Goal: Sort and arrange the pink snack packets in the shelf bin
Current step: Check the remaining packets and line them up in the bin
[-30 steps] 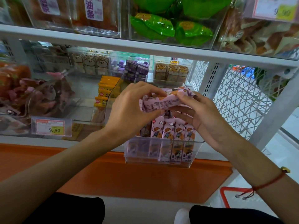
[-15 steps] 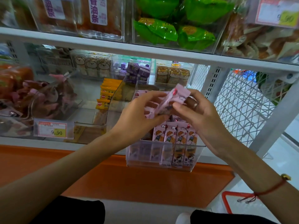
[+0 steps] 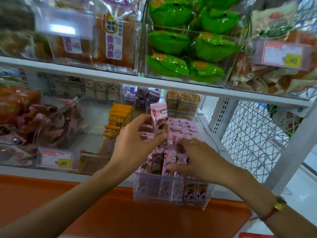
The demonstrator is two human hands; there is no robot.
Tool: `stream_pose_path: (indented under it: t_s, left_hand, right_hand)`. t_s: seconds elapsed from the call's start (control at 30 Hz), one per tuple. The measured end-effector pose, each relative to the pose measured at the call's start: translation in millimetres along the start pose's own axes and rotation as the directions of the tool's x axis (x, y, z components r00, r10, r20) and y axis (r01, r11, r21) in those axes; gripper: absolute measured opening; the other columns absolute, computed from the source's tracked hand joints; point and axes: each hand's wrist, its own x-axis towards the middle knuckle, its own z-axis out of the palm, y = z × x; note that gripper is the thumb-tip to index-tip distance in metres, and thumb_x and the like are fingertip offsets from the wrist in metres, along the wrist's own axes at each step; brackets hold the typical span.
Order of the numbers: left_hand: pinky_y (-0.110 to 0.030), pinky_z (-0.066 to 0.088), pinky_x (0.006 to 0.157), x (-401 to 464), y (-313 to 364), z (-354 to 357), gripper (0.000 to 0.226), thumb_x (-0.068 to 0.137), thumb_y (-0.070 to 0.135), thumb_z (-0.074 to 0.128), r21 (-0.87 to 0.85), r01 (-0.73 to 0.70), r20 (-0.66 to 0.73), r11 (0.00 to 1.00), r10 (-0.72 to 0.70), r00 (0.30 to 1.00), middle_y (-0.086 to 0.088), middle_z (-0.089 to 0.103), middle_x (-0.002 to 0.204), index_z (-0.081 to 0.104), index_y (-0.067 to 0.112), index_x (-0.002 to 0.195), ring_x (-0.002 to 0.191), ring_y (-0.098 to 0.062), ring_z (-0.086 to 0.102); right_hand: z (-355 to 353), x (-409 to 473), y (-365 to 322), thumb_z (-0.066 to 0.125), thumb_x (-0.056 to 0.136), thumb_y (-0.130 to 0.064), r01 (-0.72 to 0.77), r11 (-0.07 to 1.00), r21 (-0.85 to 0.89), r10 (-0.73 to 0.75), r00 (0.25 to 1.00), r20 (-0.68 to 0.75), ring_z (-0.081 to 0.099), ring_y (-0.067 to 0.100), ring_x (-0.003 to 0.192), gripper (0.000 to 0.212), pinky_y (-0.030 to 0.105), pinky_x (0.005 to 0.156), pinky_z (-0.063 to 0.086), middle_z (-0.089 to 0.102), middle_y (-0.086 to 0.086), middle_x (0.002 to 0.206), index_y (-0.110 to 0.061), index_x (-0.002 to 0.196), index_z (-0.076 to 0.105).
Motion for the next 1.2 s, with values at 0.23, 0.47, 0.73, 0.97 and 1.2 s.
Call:
stream_pose_path:
  t_s: [0.23, 0.47, 0.73, 0.97, 1.2]
  left_hand:
    - [0.001, 0.042, 0.070, -5.0, 5.7, 0.2, 0.039, 0.074, 0.051, 0.072, 0.040, -0.034, 0.022, 0.999, 0.033, 0.999, 0.044, 0.056, 0.097, 0.044, 0.073, 0.090, 0.091, 0.017, 0.056]
    - [0.000, 0.044, 0.071, -5.5, 2.9, -0.6, 0.034, 0.073, 0.050, 0.074, 0.029, -0.013, 0.020, 0.999, 0.013, 1.000, 0.048, 0.052, 0.093, 0.046, 0.061, 0.088, 0.092, 0.020, 0.053]
    - [0.002, 0.041, 0.072, -5.6, 2.8, -2.5, 0.033, 0.073, 0.045, 0.075, 0.022, -0.034, 0.025, 0.999, 0.034, 0.999, 0.050, 0.053, 0.088, 0.046, 0.055, 0.086, 0.087, 0.022, 0.053]
    - [-0.018, 0.054, 0.077, 10.1, 5.4, 0.3, 0.043, 0.078, 0.038, 0.075, -0.050, -0.005, 0.027, 0.999, 0.007, 1.000, 0.024, 0.065, 0.098, 0.054, 0.037, 0.116, 0.091, 0.010, 0.060]
    - [-0.031, 0.054, 0.081, 46.3, 12.0, 34.3, 0.055, 0.079, 0.031, 0.075, 0.011, 0.034, 0.227, 0.999, -0.035, 0.973, 0.020, 0.060, 0.100, 0.042, 0.032, 0.123, 0.092, 0.003, 0.061]
  right_hand:
    - [-4.2, 29.2, 1.6, 0.052, 0.065, -0.081, -0.090, 0.975, -0.205, 0.148, 0.946, 0.288, 0.034, 0.021, 0.111, 0.091, 0.038, 0.091, 0.034, 0.049, 0.005, 0.125, -0.023, 0.134, 0.043]
    - [0.4, 32.1, -4.4, 0.042, 0.063, -0.088, -0.062, 0.959, -0.275, 0.154, 0.932, 0.328, 0.017, 0.029, 0.136, 0.094, 0.047, 0.110, 0.017, 0.039, 0.007, 0.143, -0.021, 0.127, 0.055]
    - [-2.4, 20.9, 5.2, 0.047, 0.055, -0.089, -0.045, 0.980, -0.193, 0.084, 0.976, 0.200, 0.031, 0.015, 0.106, 0.103, 0.032, 0.086, 0.032, 0.040, -0.001, 0.115, -0.031, 0.139, 0.041]
    - [-9.1, -4.7, 3.9, 0.047, 0.083, -0.068, 0.052, 0.993, -0.108, -0.040, 0.993, 0.112, 0.033, 0.011, 0.098, 0.056, 0.029, 0.074, 0.034, 0.050, -0.008, 0.094, -0.024, 0.116, 0.058]
    - [4.5, -31.3, 6.2, 0.040, 0.092, -0.055, 0.076, 0.996, -0.041, -0.078, 0.996, -0.036, 0.024, 0.002, 0.124, 0.053, 0.024, 0.101, 0.025, 0.045, -0.015, 0.136, -0.032, 0.140, 0.040]
